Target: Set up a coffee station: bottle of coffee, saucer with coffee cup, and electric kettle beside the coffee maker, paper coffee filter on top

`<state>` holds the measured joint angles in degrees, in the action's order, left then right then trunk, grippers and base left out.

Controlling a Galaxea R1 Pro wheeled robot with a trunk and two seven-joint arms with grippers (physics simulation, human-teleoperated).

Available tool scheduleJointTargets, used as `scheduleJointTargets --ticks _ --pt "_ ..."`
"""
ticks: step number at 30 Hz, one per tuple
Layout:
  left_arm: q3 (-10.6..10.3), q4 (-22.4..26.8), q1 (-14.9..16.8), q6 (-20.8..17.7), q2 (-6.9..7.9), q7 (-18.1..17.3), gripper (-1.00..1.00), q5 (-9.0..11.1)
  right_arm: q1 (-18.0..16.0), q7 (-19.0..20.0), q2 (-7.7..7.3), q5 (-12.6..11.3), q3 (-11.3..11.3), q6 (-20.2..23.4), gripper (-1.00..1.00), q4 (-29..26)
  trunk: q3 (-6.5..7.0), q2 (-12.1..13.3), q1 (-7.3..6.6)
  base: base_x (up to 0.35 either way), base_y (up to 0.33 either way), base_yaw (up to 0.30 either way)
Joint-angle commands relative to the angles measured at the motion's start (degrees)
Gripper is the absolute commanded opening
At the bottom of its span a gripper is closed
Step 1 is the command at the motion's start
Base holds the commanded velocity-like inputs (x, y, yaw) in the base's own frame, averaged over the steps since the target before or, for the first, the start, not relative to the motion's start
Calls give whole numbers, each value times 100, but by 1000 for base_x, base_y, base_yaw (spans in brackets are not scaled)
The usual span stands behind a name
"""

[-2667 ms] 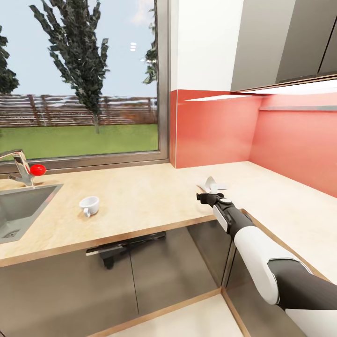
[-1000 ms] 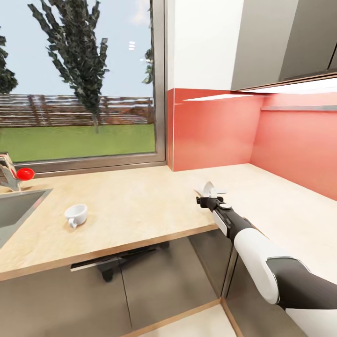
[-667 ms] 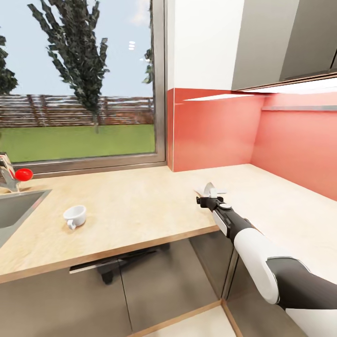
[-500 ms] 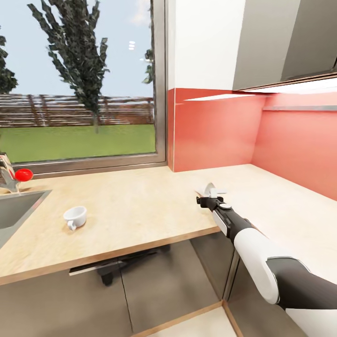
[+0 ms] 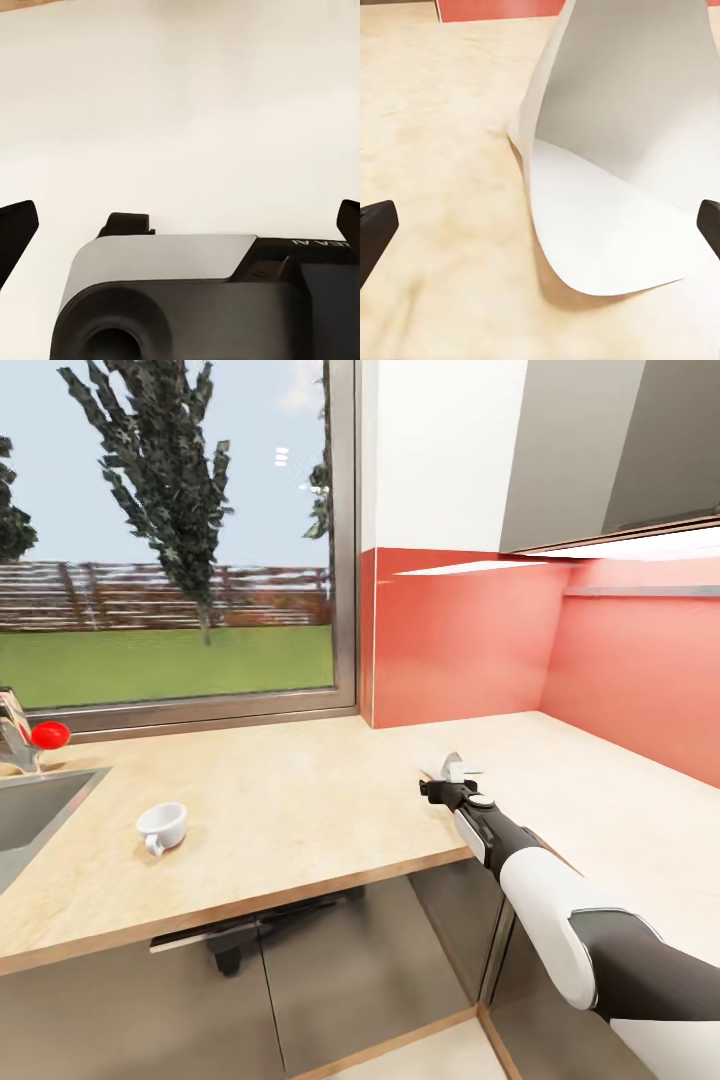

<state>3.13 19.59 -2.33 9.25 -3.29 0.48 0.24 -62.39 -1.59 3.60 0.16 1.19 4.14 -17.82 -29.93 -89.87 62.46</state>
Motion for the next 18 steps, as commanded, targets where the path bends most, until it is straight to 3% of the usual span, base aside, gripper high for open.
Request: scheduleJointTargets --ticks 1,18 --pt "29 9 -3 6 -5 -4 100 2 -1 -17 1 2 13 35 100 -11 -5 -3 0 24 2 0" --pt "82 9 -4 6 -5 -4 100 2 -1 -17 -1 2 13 35 100 -11 -5 -3 0 61 15 0"
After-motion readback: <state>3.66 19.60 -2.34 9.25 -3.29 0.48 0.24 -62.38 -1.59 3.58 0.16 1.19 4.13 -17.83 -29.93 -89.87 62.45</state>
